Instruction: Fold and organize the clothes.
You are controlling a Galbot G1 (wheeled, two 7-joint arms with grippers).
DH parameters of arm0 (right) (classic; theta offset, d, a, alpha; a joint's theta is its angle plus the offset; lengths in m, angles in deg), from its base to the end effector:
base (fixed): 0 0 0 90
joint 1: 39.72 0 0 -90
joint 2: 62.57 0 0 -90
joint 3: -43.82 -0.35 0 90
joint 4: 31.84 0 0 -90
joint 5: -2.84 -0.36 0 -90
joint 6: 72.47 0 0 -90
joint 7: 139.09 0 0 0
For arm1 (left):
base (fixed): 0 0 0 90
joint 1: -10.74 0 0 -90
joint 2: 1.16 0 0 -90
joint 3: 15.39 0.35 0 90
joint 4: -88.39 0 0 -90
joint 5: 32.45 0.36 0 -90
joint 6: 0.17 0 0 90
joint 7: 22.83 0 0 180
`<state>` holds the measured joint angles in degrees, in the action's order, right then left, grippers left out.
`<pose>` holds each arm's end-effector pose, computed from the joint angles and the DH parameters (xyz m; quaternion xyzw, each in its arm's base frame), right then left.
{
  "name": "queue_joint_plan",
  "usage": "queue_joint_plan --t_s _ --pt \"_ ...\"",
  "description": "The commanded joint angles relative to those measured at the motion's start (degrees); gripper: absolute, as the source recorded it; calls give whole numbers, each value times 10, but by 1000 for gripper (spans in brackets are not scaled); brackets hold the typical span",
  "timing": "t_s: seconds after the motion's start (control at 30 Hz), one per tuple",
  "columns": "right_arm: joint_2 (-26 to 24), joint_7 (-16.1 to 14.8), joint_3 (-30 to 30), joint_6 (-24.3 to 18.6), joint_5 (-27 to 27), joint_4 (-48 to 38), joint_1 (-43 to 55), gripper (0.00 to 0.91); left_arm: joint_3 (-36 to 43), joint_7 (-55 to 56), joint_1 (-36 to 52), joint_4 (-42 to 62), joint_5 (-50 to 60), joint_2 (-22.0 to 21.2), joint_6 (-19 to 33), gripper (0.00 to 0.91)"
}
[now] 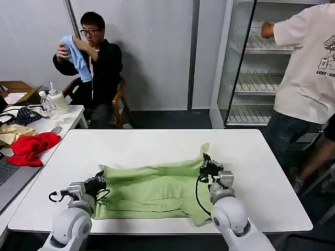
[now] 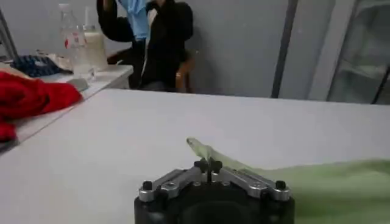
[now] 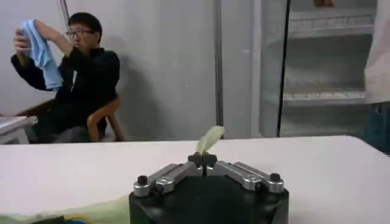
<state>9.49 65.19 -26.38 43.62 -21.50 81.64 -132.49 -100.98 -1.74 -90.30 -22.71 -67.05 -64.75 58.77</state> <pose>0.2991 0.0428 -0.2457 0.0347 -0.9917 -0.0150 0.1231 0.2887 0.0749 -0.2691 0.0417 -0.9725 0.0125 0.2287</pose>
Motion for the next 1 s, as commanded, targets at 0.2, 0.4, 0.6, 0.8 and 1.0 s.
queue_joint_plan --t_s 0.2,0.4,0.6,0.8,1.0 --pt "-5 29 -21 10 20 95 -91 0 -4 12 -83 -74 3 -1 -8 20" --pt "-4 41 -27 15 22 108 -106 0 -5 12 -85 -76 4 1 -9 20" --pt "-2 49 -30 12 35 96 -115 0 -11 13 -91 -75 4 4 -9 20" --pt "3 50 -31 3 37 84 -123 0 -11 13 -98 -77 5 2 -9 20" --pt "3 61 -36 -8 36 52 -123 0 -8 12 -107 -70 14 -6 -5 20"
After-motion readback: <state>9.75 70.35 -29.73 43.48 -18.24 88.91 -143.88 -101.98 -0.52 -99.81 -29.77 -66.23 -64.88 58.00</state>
